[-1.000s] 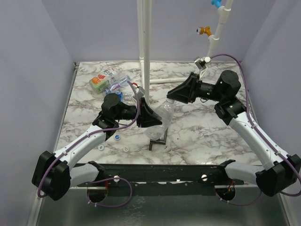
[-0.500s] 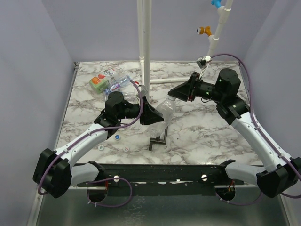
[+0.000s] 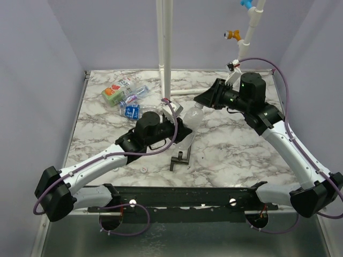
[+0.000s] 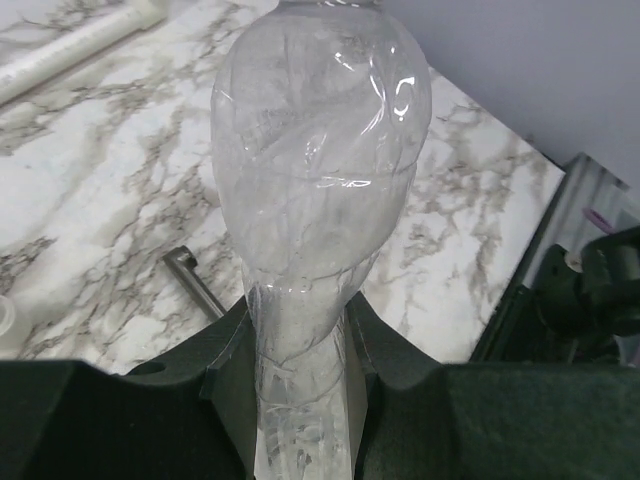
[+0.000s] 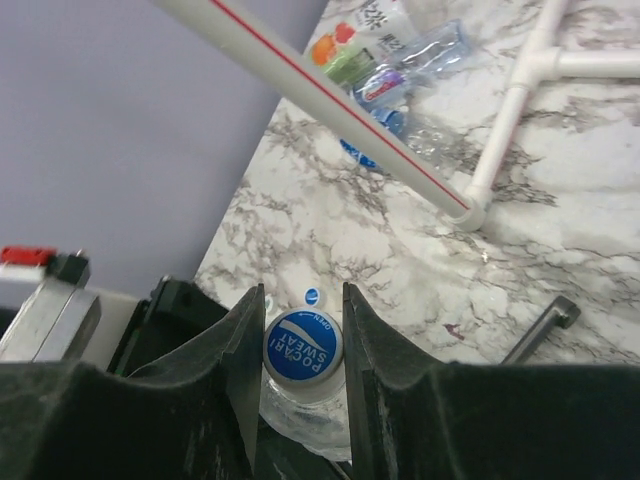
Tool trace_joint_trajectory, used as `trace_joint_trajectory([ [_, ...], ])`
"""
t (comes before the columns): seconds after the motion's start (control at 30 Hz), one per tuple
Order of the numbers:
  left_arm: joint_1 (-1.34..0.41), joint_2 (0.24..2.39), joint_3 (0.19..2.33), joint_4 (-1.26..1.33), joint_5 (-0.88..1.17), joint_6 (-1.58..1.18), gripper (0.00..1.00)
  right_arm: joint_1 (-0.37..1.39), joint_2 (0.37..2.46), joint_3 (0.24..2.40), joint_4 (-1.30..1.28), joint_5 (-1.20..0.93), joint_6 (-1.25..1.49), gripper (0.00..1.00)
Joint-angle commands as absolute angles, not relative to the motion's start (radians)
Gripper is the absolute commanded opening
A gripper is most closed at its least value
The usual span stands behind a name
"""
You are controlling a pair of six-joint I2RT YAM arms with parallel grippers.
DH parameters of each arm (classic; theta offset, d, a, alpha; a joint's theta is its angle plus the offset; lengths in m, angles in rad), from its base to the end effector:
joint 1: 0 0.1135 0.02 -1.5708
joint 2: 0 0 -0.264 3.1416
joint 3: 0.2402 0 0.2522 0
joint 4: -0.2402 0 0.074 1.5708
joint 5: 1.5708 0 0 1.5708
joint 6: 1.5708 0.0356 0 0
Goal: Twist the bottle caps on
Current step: Screw the bottle cap onto the plastic bottle.
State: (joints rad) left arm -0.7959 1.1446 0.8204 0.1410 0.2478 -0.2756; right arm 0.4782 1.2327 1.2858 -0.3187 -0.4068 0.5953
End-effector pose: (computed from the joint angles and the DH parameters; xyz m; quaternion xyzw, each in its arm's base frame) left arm 0.1819 -0.1982 0.3130 0.2726 0.7169 -0.4056 0.4971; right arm 0.2393 0.1399 0.4075 -0.0769 0.7840 0.4420 0.4290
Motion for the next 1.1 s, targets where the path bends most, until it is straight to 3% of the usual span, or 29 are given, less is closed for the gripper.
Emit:
trace_joint_trajectory([
  [0.0, -0.928, 1.211, 0.932, 0.119, -0.221, -0.152, 0.0, 0.517, 1.266, 1.312, -0.503, -0.275, 0.662, 0.02],
  [0.23, -1.077, 1.353, 1.033, 0.085, -0.594, -0.096, 0.0, 0.532, 1.296, 1.331, -0.571, -0.166, 0.716, 0.0],
  [0.33, -1.097, 1.376, 1.031, 0.083, -0.654, -0.078, 0.0, 0.532, 1.296, 1.331, -0.565, -0.152, 0.742, 0.01],
  [0.37, -1.097, 1.37, 1.02, 0.083, -0.653, -0.076, 0.0, 0.532, 1.292, 1.328, -0.557, -0.152, 0.748, 0.06],
  [0.43, -1.085, 1.346, 0.99, 0.083, -0.613, -0.069, 0.0, 0.532, 1.277, 1.325, -0.54, -0.135, 0.754, 0.26],
  [0.53, -1.033, 1.29, 0.953, 0.045, -0.459, -0.093, 0.0, 0.531, 1.272, 1.353, -0.543, -0.094, 0.726, 0.64],
  [0.67, -0.929, 1.232, 0.936, -0.07, -0.22, -0.114, 0.0, 0.496, 1.265, 1.387, -0.515, -0.122, 0.663, 0.97],
  [0.8, -0.78, 1.161, 0.895, -0.103, 0.146, -0.135, 0.0, 0.483, 1.223, 1.351, -0.379, -0.255, 0.554, 1.0],
  [0.93, -0.669, 1.112, 0.862, -0.076, 0.526, -0.163, 0.0, 0.483, 1.213, 1.295, -0.249, -0.52, 0.464, 1.0],
  [1.07, -0.606, 1.077, 0.81, 0.051, 0.79, -0.252, 0.0, 0.483, 1.204, 1.231, -0.129, -0.719, 0.449, 0.97],
])
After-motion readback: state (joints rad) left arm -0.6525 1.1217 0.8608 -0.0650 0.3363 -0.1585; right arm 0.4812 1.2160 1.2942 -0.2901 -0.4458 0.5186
